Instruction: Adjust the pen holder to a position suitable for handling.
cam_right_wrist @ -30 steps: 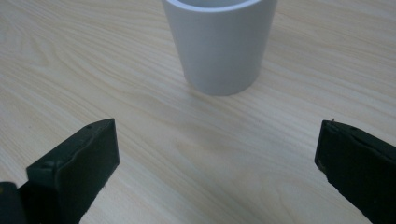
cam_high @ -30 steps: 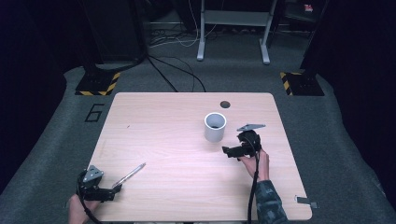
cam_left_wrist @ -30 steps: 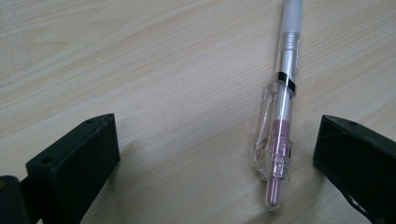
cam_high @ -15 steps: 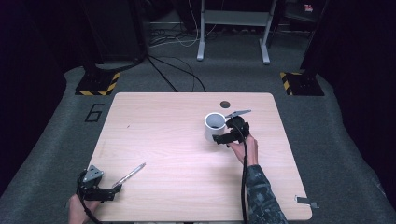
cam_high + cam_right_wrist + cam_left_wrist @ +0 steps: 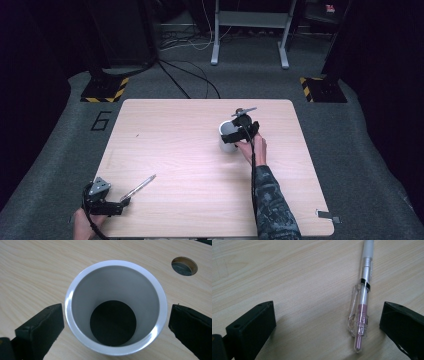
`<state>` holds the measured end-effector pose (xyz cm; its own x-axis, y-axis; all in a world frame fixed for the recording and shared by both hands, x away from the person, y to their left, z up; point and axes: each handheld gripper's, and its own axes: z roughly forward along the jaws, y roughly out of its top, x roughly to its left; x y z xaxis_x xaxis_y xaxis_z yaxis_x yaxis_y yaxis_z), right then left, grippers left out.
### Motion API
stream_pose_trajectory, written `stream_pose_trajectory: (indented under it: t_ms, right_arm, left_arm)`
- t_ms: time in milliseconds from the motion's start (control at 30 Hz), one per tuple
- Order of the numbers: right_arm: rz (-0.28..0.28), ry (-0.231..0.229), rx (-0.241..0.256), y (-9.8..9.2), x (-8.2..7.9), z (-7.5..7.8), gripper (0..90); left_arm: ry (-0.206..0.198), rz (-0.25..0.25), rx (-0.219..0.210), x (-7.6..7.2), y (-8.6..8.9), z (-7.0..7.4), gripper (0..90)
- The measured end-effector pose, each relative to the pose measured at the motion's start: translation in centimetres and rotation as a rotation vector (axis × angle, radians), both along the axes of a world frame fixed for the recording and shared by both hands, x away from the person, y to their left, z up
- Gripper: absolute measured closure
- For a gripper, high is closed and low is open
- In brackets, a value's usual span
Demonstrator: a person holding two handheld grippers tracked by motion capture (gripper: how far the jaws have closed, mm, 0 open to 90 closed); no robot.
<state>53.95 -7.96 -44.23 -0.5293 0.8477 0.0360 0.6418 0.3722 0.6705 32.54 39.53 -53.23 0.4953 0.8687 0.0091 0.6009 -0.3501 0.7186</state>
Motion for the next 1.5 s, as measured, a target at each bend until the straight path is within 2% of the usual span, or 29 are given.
stream_pose_trajectory:
  t_ms: [300,433,833,867,1000,1233,1500]
  right_arm:
    - [-0.002,0.027,-0.026,1.2,1.6,-0.7,0.3]
    - [-0.002,0.054,-0.027,1.5,1.9,-1.4,1.4]
    - [-0.01,0.036,-0.027,1.5,1.9,-1.7,4.9]
    - [-0.017,0.018,-0.024,1.6,1.7,-1.8,5.4]
    - [-0.012,0.004,-0.024,1.6,1.5,-1.8,5.6]
    - [0.026,0.014,-0.04,1.7,0.8,-1.7,5.7]
    - [0.081,0.022,-0.04,2.4,-1.2,-1.7,5.7]
  left_arm:
    - [0.001,0.0,0.0,0.0,0.0,0.0,0.3]
    - [0.001,-0.001,-0.002,0.0,0.0,0.0,0.3]
    - [0.0,0.0,-0.002,0.0,0.0,0.0,0.3]
    - [0.0,-0.001,-0.002,0.0,0.0,0.0,0.3]
    - [0.0,-0.001,-0.002,0.0,0.0,0.0,0.4]
    - [0.001,-0.001,-0.002,0.0,0.0,0.0,0.3]
    - [-0.008,0.002,-0.007,0.1,0.0,0.0,0.3]
